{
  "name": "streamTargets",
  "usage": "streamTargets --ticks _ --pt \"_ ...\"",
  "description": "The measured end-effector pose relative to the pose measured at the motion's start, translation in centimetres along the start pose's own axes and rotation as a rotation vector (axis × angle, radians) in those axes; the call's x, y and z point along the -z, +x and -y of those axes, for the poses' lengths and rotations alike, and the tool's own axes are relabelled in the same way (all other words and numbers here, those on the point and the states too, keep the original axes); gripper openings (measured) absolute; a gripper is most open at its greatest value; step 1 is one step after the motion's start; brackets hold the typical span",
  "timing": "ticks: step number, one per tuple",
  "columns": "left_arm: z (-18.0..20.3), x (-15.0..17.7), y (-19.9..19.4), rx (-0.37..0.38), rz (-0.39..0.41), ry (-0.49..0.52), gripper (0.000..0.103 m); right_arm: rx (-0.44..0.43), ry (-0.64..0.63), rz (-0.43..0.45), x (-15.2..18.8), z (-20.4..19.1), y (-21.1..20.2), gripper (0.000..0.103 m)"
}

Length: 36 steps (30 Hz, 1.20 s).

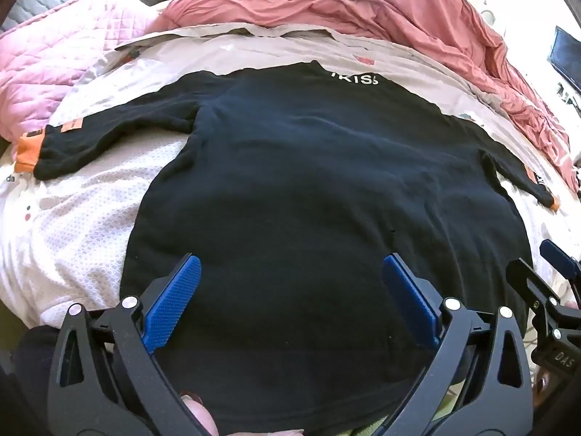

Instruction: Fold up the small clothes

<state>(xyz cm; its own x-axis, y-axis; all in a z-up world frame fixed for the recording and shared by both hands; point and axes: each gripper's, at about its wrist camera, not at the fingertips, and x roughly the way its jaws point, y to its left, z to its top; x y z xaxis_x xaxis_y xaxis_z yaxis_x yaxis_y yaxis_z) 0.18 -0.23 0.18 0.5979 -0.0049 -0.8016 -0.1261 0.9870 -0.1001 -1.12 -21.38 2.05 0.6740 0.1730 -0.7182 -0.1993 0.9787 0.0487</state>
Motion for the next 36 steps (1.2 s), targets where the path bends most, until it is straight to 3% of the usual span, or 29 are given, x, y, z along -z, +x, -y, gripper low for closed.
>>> streamTargets --ticks 36 --pt "0.38 0.24 -0.26 -0.002 0.012 0.012 0.094 0.004 -0.023 -0.012 0.06 -0.74 0.35 0.099"
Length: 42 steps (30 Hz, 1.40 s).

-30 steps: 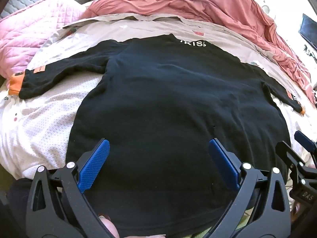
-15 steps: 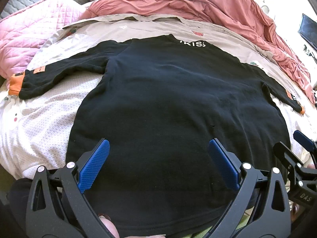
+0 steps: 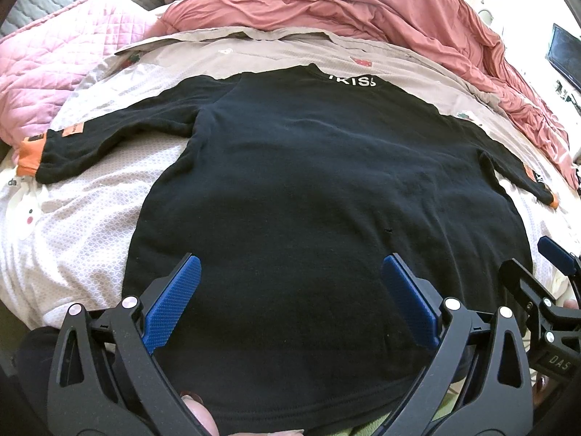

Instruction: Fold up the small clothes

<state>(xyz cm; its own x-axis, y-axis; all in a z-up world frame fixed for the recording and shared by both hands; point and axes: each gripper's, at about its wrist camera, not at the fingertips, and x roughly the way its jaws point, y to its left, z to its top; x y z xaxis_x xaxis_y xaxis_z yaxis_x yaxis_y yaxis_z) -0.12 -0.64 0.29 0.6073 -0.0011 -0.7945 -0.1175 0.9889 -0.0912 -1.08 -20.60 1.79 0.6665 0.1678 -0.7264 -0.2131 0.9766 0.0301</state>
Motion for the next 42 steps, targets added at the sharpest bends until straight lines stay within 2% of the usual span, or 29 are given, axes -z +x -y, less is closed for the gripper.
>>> streamTargets --ticks 26,42 --pt "0.2 -0.2 0.0 -0.009 -0.001 0.004 0.094 0.005 0.024 0.023 -0.8 1.0 -0.1 0.099" --pt "0.8 -3.2 1.1 -0.029 -0.001 0.017 0.094 0.047 0.097 0.055 -2.8 5.5 1.4 0.099"
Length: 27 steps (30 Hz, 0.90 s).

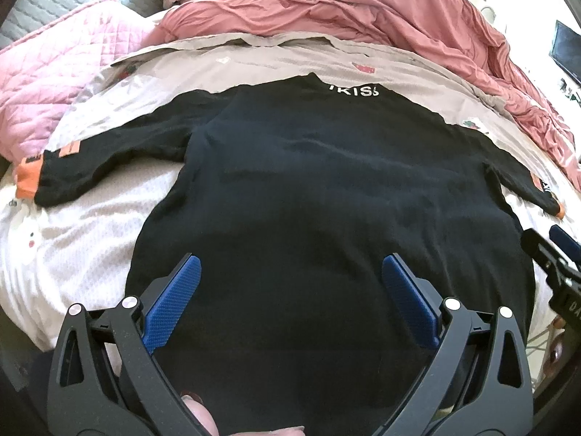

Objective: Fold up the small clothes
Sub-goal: 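Move the right tool to the orange sleeve cuff and grasp it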

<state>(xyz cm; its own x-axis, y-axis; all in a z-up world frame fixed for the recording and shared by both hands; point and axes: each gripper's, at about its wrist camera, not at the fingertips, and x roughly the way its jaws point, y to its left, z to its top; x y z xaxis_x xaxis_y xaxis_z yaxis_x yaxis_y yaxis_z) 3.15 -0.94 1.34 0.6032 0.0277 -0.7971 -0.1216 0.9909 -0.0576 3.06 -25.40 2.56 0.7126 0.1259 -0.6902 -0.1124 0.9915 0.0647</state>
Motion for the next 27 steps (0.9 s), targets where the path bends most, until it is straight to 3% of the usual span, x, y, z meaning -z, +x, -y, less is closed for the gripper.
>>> streamTargets --ticks 20,27 --pt "1.5 -6.6 3.8 -0.016 0.001 -0.014 0.094 0.154 0.193 0.038 -3.9 11.1 3.2 0.099" --pt "1.8 -8.1 5.5 -0.024 -0.021 -0.015 0.094 0.282 0.287 0.055 -4.9 17.4 3.7 0.099"
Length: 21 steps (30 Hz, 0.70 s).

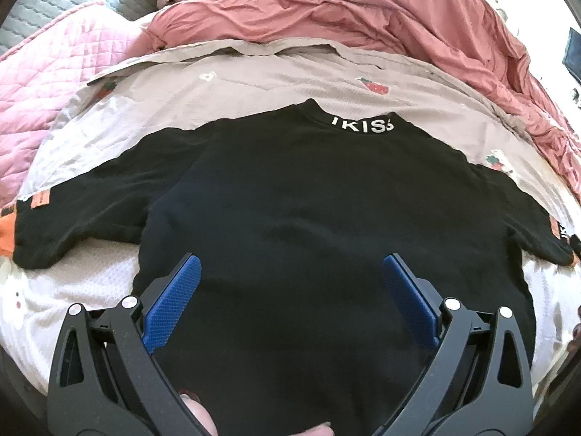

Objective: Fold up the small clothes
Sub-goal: 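Move the right tool to the orange sleeve cuff and grasp it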

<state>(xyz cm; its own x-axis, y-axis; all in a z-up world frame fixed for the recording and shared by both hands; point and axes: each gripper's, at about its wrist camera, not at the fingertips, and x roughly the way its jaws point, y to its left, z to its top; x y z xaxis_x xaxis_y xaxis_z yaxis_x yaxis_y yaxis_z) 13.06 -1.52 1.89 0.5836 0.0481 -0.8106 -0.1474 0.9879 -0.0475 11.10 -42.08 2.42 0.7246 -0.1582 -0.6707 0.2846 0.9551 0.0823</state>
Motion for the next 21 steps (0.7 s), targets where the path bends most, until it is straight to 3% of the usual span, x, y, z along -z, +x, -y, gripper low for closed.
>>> streamTargets --ticks 10,21 --pt "0.3 -2.1 2.8 0.001 -0.015 -0.01 0.094 0.194 0.177 -0.038 -2.2 10.5 3.5 0.099" --pt "1.0 -4.5 6.9 0.007 -0.043 -0.022 0.094 0.193 0.179 -0.164 -2.4 13.2 8.4 0.098"
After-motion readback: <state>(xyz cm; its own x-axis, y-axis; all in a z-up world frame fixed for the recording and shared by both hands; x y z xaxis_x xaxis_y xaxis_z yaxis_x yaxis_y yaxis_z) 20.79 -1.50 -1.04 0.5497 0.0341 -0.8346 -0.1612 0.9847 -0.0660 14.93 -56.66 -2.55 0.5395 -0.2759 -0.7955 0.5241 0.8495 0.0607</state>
